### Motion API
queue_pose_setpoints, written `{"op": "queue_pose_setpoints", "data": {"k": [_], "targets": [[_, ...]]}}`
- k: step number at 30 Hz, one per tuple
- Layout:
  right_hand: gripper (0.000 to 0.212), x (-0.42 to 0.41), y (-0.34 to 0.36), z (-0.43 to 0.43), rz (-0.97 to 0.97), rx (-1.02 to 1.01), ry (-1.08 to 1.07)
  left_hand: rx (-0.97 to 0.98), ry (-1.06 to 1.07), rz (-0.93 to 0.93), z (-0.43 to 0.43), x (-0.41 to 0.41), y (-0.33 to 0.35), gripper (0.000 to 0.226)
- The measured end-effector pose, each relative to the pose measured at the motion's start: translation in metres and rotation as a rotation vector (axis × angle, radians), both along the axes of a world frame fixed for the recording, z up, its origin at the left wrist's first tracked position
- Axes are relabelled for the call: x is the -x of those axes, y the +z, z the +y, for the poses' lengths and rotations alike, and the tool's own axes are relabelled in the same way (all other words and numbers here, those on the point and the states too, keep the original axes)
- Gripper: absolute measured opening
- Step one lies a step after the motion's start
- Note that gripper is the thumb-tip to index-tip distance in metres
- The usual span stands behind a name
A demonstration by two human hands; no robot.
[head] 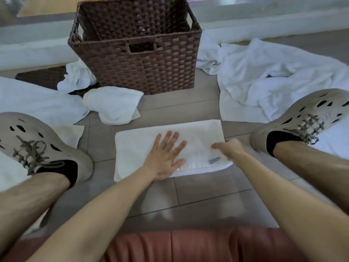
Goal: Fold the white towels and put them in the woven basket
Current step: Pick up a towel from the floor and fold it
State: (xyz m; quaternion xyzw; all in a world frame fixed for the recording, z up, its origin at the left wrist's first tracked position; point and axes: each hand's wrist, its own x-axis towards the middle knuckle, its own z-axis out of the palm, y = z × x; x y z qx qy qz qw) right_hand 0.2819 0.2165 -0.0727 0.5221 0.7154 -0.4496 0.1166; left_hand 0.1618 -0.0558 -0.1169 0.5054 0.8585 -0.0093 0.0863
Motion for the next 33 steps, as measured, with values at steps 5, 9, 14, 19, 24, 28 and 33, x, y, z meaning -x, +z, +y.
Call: {"op": "queue_pose_setpoints", "data": {"k": [5,9,14,19,24,28,33], "targets": [[0.018,0.006,0.037,-0.004,0.028,-0.149,0.202,-0.106,-0.093,0.060,-0.028,-0.010,-0.002,0.068],[0.030,0.030,0.089,-0.019,-0.028,-0.245,0.287,-0.141,-0.108,0.013,-0.040,-0.005,0.003,0.060],[0.030,0.068,0.166,-0.097,0.144,-0.537,0.535,-0.695,0.671,-0.554,-0.067,0.019,0.064,0.064],[0.028,0.084,0.173,-0.205,0.246,0.078,0.864,-1.001,1.056,-1.566,-0.110,0.068,0.111,0.095],[0.041,0.083,0.085,-0.184,0.184,-0.358,0.574,-0.908,1.045,-1.344,-0.118,0.072,0.105,0.065],[0.079,0.083,0.047,-0.175,0.065,-0.195,0.498,-0.740,1.167,-0.969,-0.115,0.080,0.084,0.072],[0.087,0.110,0.034,-0.174,0.068,0.075,0.288,-0.677,1.343,-0.793,-0.122,0.089,0.050,0.057]]}}
